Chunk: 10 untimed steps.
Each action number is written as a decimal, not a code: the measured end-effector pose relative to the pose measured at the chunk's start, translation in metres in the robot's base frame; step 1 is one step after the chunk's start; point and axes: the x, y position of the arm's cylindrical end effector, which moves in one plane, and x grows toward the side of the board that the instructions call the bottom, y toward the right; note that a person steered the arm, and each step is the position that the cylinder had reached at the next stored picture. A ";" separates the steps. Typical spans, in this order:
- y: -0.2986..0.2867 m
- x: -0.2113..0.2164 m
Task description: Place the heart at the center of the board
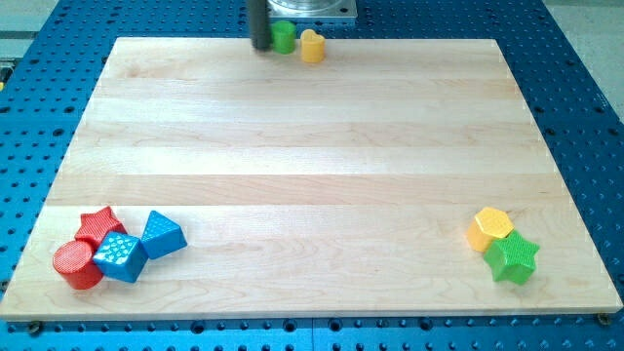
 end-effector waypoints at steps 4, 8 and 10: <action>0.072 0.071; 0.149 0.017; 0.058 0.194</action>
